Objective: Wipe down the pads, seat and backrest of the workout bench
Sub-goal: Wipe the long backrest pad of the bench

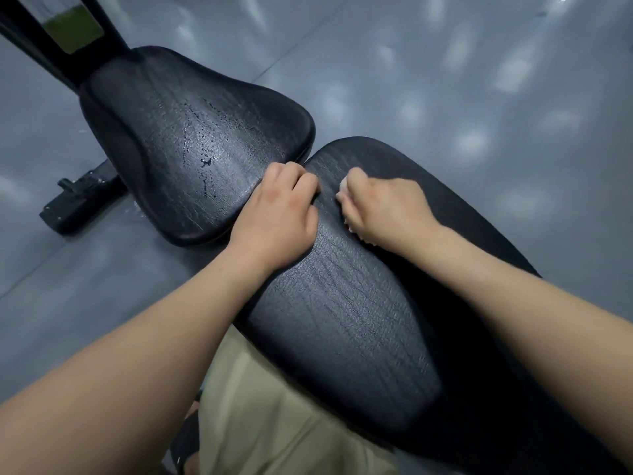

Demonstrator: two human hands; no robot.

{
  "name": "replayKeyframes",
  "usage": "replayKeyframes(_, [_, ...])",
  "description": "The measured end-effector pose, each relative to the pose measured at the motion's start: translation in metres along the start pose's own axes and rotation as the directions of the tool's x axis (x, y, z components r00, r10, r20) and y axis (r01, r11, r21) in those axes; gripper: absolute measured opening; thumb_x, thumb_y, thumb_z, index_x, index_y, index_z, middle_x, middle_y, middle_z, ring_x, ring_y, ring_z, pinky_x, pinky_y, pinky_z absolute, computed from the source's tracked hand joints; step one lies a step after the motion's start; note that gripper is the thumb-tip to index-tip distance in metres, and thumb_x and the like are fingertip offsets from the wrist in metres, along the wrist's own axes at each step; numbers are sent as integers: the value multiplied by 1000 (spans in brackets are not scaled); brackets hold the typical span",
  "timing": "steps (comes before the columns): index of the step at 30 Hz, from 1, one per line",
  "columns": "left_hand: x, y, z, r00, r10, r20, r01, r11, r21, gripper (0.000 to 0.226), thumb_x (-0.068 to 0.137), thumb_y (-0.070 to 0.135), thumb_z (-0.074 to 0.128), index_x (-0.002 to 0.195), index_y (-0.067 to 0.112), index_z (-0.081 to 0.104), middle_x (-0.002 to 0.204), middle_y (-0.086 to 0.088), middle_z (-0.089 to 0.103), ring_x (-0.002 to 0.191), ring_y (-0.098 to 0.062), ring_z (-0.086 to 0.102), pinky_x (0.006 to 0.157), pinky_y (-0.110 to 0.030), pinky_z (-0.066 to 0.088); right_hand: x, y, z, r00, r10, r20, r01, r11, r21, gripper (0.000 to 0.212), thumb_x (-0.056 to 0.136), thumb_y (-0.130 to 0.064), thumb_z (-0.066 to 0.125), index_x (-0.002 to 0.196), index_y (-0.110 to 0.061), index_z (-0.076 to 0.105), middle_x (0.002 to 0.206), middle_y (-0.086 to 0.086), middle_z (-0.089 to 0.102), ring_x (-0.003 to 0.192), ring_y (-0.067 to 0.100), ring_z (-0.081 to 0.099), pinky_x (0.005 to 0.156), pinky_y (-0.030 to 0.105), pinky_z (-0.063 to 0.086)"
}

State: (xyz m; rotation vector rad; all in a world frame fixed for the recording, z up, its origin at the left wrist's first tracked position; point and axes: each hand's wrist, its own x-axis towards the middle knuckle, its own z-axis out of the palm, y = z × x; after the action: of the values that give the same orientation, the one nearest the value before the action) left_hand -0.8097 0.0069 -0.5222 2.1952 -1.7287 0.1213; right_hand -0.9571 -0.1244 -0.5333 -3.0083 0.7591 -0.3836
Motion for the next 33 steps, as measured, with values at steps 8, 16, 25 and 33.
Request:
replayKeyframes(8, [1,-2,-1,1000,-6,-16,6,1000,-20,25,84,17,44,102,10,61,105,-10,55,104,-33,48,86,-43,46,34,19,5,998,54,-30,-57,989,-136,38,102,-48,32,91,-19,53,84,9,70,76,37,68,56,32,34])
replayKeyframes(16, [-9,-8,-11,1000,29,5,-29,996,-82,34,82,18,39,105,8,63,109,-11,59,106,-33,51,93,-46,46,34,-8,2,997,77,16,-74,988,-139,39,98,-43,39,89,-13,62,85,18,71,79,42,67,59,34,33])
replayKeyframes(25, [-30,-6,-14,987,-145,-67,153,980,124,25,82,25,47,99,13,61,103,-7,58,99,-32,52,83,-47,45,55,3,-5,987,152,51,-146,984,-98,37,88,-41,40,73,-14,60,77,13,69,80,39,67,65,34,45])
replayKeyframes(33, [-31,-2,-12,975,-200,-99,217,954,206,25,82,29,45,98,16,59,99,-7,57,96,-33,52,81,-47,41,27,-24,0,993,111,28,-108,991,-76,34,97,-42,39,94,-15,60,93,15,71,87,41,67,62,35,35])
